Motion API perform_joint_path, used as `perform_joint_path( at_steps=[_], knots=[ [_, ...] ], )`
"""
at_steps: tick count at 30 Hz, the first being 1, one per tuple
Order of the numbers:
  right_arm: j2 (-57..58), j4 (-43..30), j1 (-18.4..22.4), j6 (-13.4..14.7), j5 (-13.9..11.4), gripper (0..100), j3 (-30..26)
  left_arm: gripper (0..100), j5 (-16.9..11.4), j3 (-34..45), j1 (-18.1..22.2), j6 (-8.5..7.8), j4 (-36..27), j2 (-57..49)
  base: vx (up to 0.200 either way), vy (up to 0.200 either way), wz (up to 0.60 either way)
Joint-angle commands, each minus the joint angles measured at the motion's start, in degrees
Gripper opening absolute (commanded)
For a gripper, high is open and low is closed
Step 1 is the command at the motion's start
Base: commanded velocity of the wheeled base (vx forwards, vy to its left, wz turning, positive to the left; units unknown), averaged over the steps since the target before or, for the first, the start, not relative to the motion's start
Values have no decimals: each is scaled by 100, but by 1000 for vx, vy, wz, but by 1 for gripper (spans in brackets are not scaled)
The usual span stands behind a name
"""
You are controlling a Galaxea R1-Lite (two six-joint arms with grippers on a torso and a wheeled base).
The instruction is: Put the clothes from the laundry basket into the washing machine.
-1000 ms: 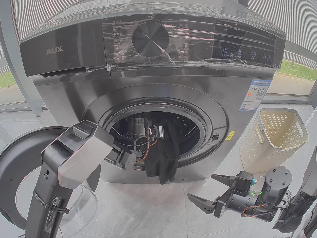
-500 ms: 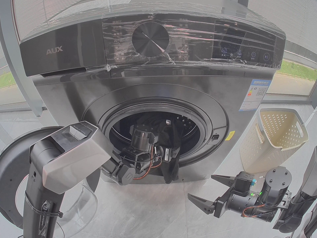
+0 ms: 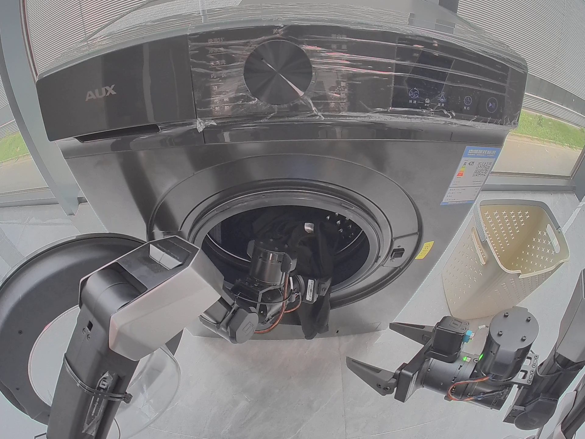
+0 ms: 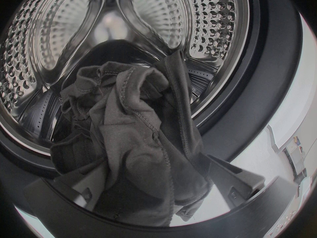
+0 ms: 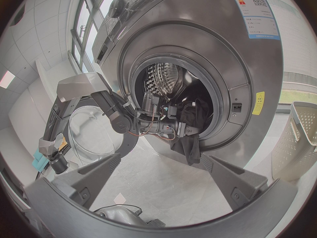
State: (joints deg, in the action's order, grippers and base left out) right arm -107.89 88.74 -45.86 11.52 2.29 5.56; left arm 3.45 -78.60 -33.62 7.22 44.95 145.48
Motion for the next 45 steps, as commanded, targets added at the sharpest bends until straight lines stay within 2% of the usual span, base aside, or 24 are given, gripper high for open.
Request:
perform_joint_path(
  at_steps=[1,9,15,20,28,29,40,45],
  knots=[
    [-4,3,-11,8,-1,100,7,0,33,-111,22,-1,5,244,0,0,0],
    [-13,3,-55,8,-1,100,7,0,59,-138,31,8,102,253,0,0,0],
    [-13,3,-98,8,-1,100,15,0,508,-946,348,69,339,261,0,0,0],
    [-31,3,-116,8,-1,100,15,0,683,-1473,497,69,339,261,0,0,0],
    [-31,3,-116,8,-1,100,15,0,692,-1473,488,113,383,253,0,0,0],
    [-31,3,-116,8,-1,100,7,100,701,-1447,488,113,401,244,0,0,0],
    [-39,3,-125,8,-1,100,-20,100,578,-278,5,122,331,-424,0,0,0],
    [-31,3,-116,8,-1,100,-29,100,472,-41,-48,69,322,-354,0,0,0]
  ],
)
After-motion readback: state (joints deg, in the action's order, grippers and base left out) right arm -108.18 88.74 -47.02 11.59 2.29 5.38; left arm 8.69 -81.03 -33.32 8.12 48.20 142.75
